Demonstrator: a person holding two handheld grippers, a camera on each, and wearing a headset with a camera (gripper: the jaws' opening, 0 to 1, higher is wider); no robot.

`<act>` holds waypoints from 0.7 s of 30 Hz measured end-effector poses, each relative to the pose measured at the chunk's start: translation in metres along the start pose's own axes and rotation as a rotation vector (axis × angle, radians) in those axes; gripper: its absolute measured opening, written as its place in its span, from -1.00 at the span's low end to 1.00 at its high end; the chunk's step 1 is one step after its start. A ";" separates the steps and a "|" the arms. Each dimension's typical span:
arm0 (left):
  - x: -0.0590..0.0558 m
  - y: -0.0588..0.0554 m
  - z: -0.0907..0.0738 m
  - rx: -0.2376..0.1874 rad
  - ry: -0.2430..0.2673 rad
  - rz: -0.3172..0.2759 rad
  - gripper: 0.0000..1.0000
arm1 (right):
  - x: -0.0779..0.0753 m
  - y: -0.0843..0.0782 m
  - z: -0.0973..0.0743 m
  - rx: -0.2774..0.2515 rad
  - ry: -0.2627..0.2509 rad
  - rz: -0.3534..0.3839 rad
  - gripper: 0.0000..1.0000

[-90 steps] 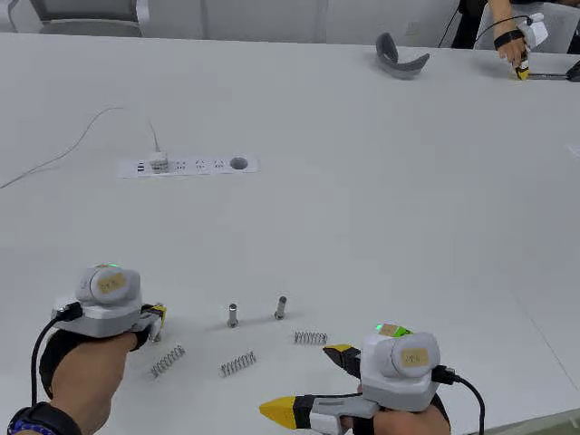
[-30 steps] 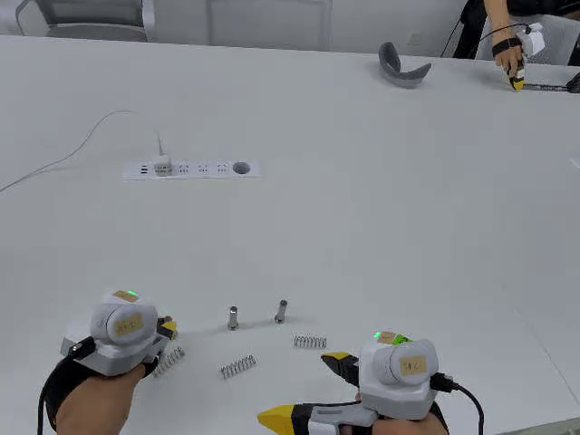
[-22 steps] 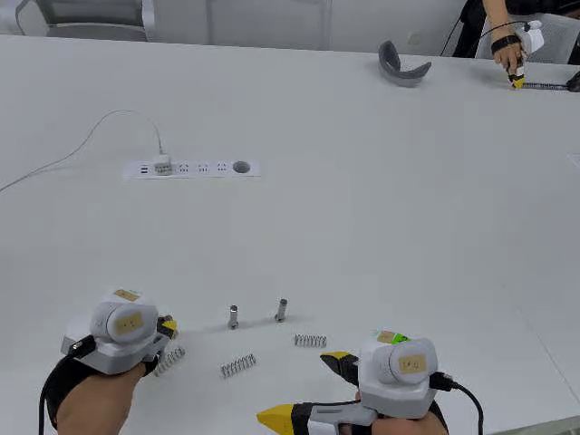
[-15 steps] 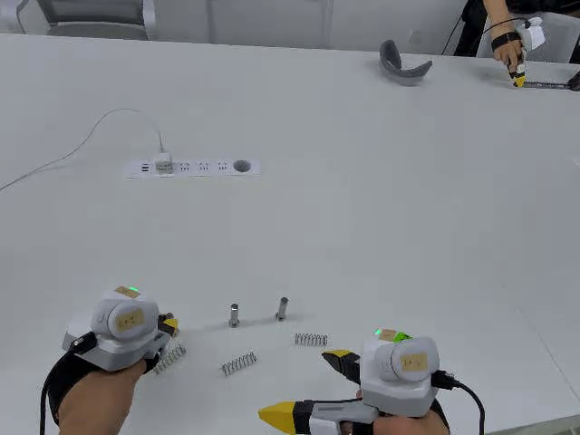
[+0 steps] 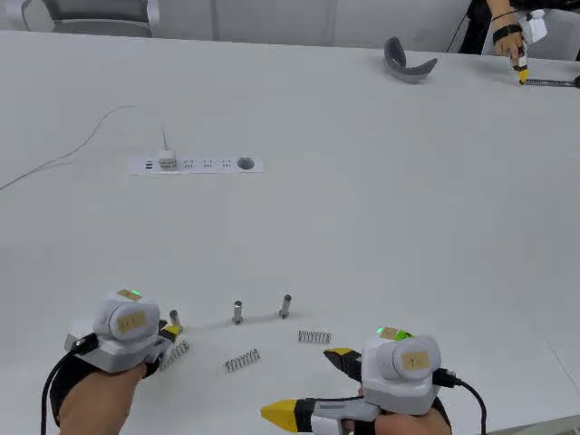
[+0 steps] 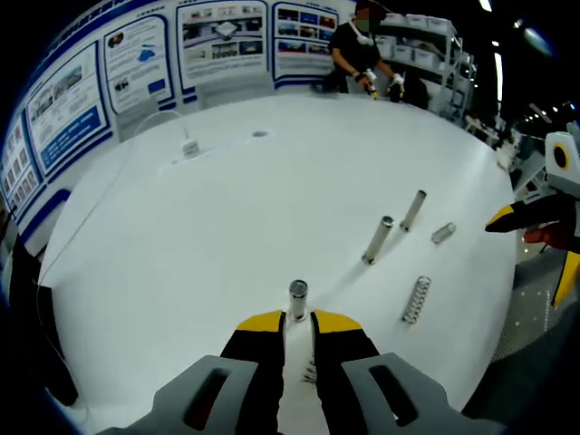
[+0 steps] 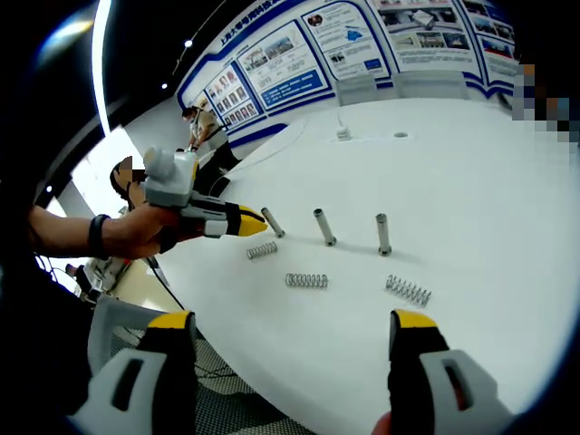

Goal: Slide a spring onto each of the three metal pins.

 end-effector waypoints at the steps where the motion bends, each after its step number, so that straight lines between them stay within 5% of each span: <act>1: 0.000 -0.002 0.000 0.004 -0.001 -0.002 -0.75 | 0.000 0.000 0.000 0.000 0.000 -0.002 0.79; 14: 0.001 -0.022 -0.014 0.030 -0.054 -0.038 -0.47 | -0.004 -0.001 0.003 0.007 0.003 -0.019 0.79; 21: 0.001 -0.027 -0.025 -0.003 -0.094 -0.042 -0.28 | -0.006 0.002 0.005 0.007 0.003 -0.026 0.79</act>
Point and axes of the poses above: the centre of the closed fingertips' face, and the gripper's own axes: z roughly forward along the fingers, x roughly to its left, y roughly out of its top, the point moved 8 cm from there along -z, roughly backward along the fingers, and after that the axes turned 1 degree about z, right-handed, at the moved point
